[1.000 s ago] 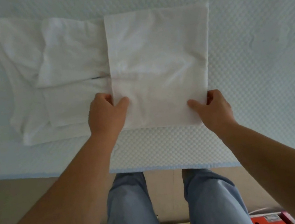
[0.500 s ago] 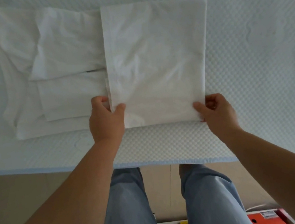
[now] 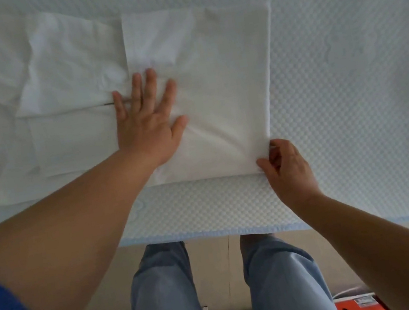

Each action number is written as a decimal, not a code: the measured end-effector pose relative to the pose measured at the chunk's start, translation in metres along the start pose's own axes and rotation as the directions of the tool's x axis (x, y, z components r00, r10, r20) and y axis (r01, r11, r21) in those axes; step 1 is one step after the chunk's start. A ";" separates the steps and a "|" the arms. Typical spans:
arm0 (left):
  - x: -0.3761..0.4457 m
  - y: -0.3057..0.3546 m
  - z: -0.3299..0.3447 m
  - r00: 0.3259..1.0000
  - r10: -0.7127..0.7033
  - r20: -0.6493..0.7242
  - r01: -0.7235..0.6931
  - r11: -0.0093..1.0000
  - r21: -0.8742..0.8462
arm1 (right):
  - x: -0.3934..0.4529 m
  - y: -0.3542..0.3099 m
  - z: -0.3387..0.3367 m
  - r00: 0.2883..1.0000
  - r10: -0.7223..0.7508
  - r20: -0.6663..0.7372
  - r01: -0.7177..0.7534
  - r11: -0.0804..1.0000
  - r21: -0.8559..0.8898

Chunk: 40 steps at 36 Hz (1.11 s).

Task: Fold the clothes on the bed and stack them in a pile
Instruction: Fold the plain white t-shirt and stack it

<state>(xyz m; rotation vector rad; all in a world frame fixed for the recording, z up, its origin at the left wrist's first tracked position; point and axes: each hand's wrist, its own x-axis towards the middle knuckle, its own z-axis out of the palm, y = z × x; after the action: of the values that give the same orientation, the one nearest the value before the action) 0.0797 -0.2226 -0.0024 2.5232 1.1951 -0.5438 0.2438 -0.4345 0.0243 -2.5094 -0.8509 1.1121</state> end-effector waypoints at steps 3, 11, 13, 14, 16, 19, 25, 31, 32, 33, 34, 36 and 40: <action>0.004 0.001 -0.002 0.997 -0.008 0.071 0.009 1.000 -0.013 | 0.003 -0.006 -0.002 0.999 0.044 -0.007 -0.044 0.999 0.032; -0.026 -0.004 -0.013 0.998 -0.018 -0.062 0.009 0.991 -0.130 | 0.063 -0.051 -0.026 0.972 0.235 -0.017 -0.223 0.940 0.257; -0.028 -0.007 -0.009 1.000 -0.027 0.004 0.028 0.991 -0.128 | 0.073 -0.057 -0.028 0.963 0.268 0.028 -0.264 0.916 0.303; -0.026 -0.008 -0.009 0.999 -0.029 0.015 0.031 0.990 -0.138 | 0.076 -0.059 -0.029 0.961 0.273 0.039 -0.270 0.902 0.337; -0.018 -0.009 -0.012 0.999 -0.031 0.024 0.035 0.983 -0.178 | 0.073 -0.065 -0.034 0.966 0.257 0.041 -0.251 0.880 0.403; -0.012 -0.011 -0.022 0.998 -0.041 0.052 0.053 0.967 -0.249 | 0.057 -0.084 -0.044 0.989 0.148 -0.001 -0.135 0.901 0.413; -0.018 -0.034 -0.057 0.982 -0.171 0.085 0.180 0.685 -0.706 | 0.011 -0.172 -0.059 0.995 -0.090 0.039 0.060 0.872 0.485; -0.048 -0.091 -0.088 0.852 -0.399 0.338 0.347 -0.053 -0.936 | -0.016 -0.283 -0.030 0.970 -0.242 0.037 0.187 0.829 0.528; -0.055 -0.105 -0.091 0.832 -0.348 0.432 0.372 -0.228 -0.900 | -0.018 -0.300 -0.018 0.965 -0.257 0.046 0.199 0.839 0.506; -0.061 -0.121 -0.092 0.819 -0.274 0.505 0.394 -0.373 -0.840 | -0.019 -0.316 -0.004 0.961 -0.271 0.057 0.213 0.854 0.474; -0.068 -0.138 -0.092 0.811 -0.197 0.551 0.416 -0.469 -0.779 | -0.020 -0.331 0.012 0.957 -0.281 0.071 0.222 0.869 0.443; -0.080 -0.172 -0.090 0.801 -0.077 0.594 0.434 -0.608 -0.664 | -0.020 -0.358 0.048 0.950 -0.297 0.097 0.236 0.885 0.402; -0.102 -0.233 -0.078 0.839 0.055 0.542 0.390 -0.755 -0.527 | -0.013 -0.399 0.122 0.912 -0.339 0.230 0.256 0.910 0.326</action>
<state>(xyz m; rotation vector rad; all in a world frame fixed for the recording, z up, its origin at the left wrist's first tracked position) -0.1460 -0.1165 0.0894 0.0516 1.0828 0.3511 -0.0154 -0.1255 0.1324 -1.9313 -1.0225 1.3895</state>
